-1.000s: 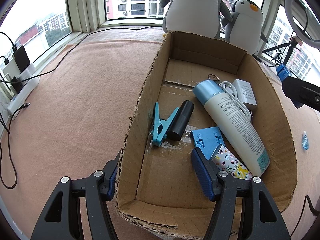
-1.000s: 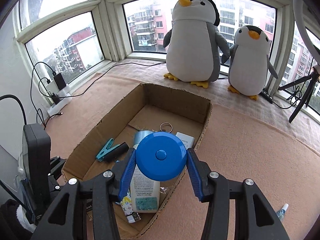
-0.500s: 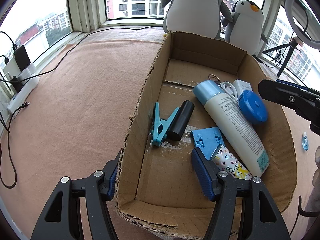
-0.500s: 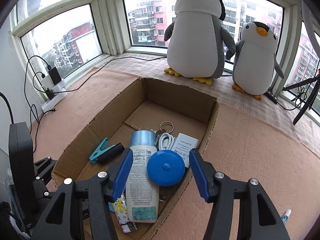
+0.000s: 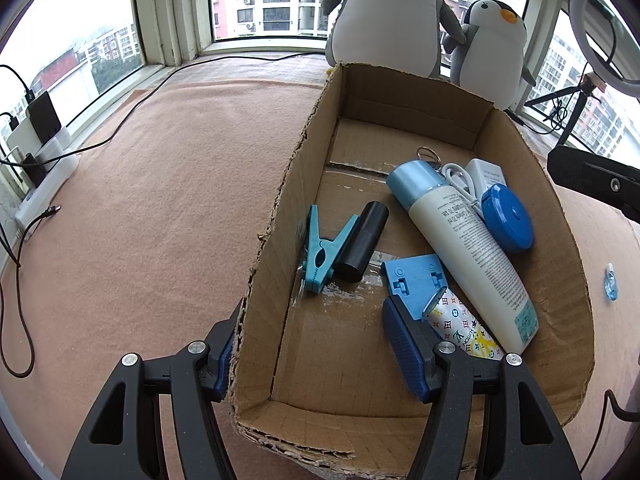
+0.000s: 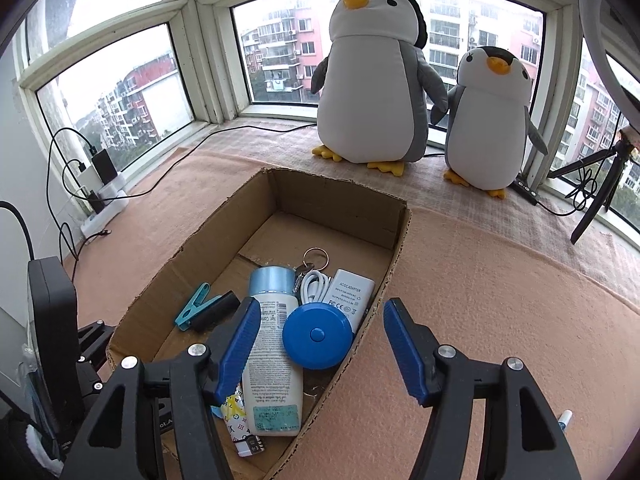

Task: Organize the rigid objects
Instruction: 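Carry the tape measure into the box and release it, then move the right gripper to the small blue glass bottle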

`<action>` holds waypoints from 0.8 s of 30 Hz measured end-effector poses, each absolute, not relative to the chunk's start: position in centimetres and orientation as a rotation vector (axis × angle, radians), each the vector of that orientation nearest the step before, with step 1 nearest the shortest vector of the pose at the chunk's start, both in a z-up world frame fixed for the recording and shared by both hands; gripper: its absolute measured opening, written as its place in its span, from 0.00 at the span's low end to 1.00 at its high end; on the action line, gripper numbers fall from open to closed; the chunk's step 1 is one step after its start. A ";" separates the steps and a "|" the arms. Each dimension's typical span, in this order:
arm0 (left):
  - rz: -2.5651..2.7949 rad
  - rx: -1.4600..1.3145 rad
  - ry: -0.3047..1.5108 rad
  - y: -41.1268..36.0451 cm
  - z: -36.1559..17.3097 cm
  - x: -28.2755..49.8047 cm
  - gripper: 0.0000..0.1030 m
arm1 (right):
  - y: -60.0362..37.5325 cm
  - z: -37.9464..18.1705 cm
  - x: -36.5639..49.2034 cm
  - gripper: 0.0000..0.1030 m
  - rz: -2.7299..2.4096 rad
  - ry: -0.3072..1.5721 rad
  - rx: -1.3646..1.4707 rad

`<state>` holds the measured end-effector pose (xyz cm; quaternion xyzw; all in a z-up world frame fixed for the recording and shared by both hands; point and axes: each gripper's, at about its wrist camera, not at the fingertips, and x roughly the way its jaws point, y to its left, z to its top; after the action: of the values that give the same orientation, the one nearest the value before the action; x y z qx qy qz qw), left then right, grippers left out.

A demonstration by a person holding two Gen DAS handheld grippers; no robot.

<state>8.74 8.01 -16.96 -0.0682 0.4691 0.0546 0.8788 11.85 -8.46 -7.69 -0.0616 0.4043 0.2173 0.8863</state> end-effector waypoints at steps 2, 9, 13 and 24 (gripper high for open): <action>0.114 -0.142 0.978 8.0 -17.0 8.7 0.66 | -9.3 -7.5 11.7 0.58 0.433 0.837 -0.118; 0.114 -0.142 0.978 8.0 -17.0 8.7 0.66 | -14.3 -7.9 10.9 0.58 0.326 0.853 -0.025; 0.114 -0.142 0.978 8.0 -17.0 8.7 0.66 | -17.5 -8.3 10.5 0.58 0.247 0.860 0.017; 0.113 -0.143 0.977 8.0 -17.0 8.7 0.66 | -25.4 -10.3 9.4 0.58 0.034 0.907 0.075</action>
<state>8.71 8.03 -16.99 -0.0684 0.4688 0.0544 0.8789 9.45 -25.36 -10.29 0.0360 0.4378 0.0164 0.8982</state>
